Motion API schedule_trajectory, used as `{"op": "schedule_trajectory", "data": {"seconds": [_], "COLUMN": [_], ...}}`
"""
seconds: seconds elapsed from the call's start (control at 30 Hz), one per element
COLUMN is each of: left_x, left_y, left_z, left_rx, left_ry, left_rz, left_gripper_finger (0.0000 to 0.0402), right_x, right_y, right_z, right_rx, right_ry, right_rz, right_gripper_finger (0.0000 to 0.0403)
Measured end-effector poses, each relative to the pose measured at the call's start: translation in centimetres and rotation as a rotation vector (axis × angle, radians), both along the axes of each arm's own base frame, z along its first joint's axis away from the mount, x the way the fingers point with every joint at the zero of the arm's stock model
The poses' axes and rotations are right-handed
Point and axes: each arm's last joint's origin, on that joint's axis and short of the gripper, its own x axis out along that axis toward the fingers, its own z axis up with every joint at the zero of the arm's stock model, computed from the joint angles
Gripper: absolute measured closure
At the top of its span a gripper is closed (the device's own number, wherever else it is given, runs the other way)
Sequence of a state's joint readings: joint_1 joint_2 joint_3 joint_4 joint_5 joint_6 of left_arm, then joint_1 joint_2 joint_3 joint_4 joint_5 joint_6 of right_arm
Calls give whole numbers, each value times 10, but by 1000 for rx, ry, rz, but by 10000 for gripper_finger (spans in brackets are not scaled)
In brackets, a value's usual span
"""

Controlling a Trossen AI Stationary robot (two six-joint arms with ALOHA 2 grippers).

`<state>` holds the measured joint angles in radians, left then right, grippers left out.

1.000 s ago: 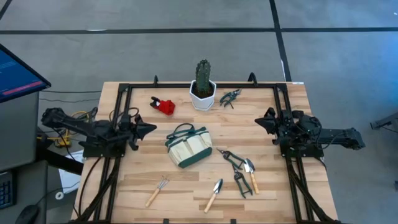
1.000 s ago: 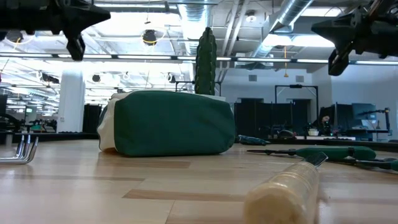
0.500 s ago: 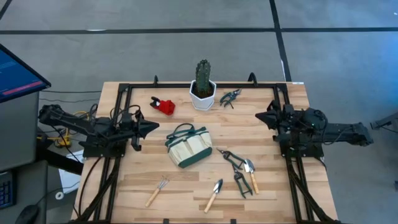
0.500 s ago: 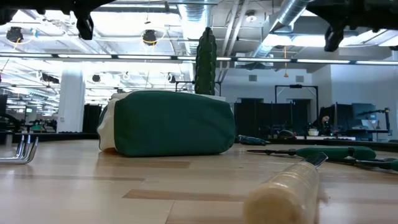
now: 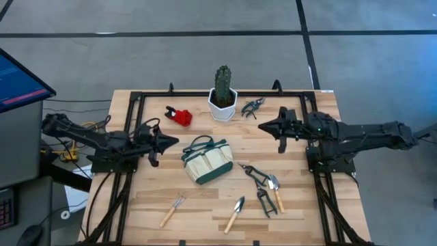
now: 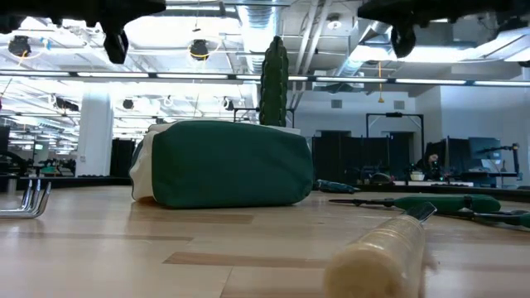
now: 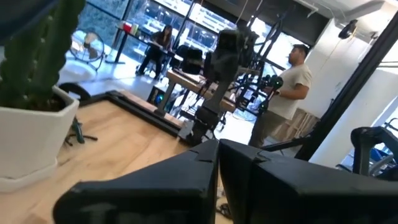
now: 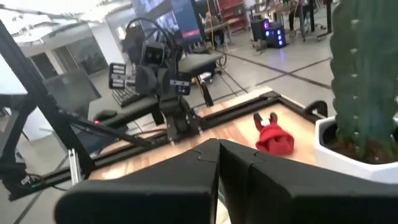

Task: Pick & Place Garden tools in Gardening bag
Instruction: Prepare the gardening bag

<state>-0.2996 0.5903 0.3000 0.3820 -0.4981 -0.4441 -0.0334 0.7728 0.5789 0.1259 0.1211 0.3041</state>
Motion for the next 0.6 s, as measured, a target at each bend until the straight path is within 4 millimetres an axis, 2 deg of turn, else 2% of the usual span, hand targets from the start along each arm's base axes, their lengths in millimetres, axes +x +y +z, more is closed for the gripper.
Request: {"op": "schedule_trajectory", "data": {"seconds": [0.1,0.2,0.6], "left_x": [3,9,35], "left_y": [-1,-3,-11], "left_z": [1,12,90], "left_rx": [-10,-12,91], "left_ry": [9,-1,-97], "left_rz": [-2,-2,19], "left_gripper_finger": [399,399,399], "right_x": [7,9,12], "right_y": [0,0,0], "right_z": [8,16,28], "right_rx": [3,5,5], "right_ry": [31,61,55], "right_rz": [24,27,25], "right_gripper_finger": [403,403,403]}}
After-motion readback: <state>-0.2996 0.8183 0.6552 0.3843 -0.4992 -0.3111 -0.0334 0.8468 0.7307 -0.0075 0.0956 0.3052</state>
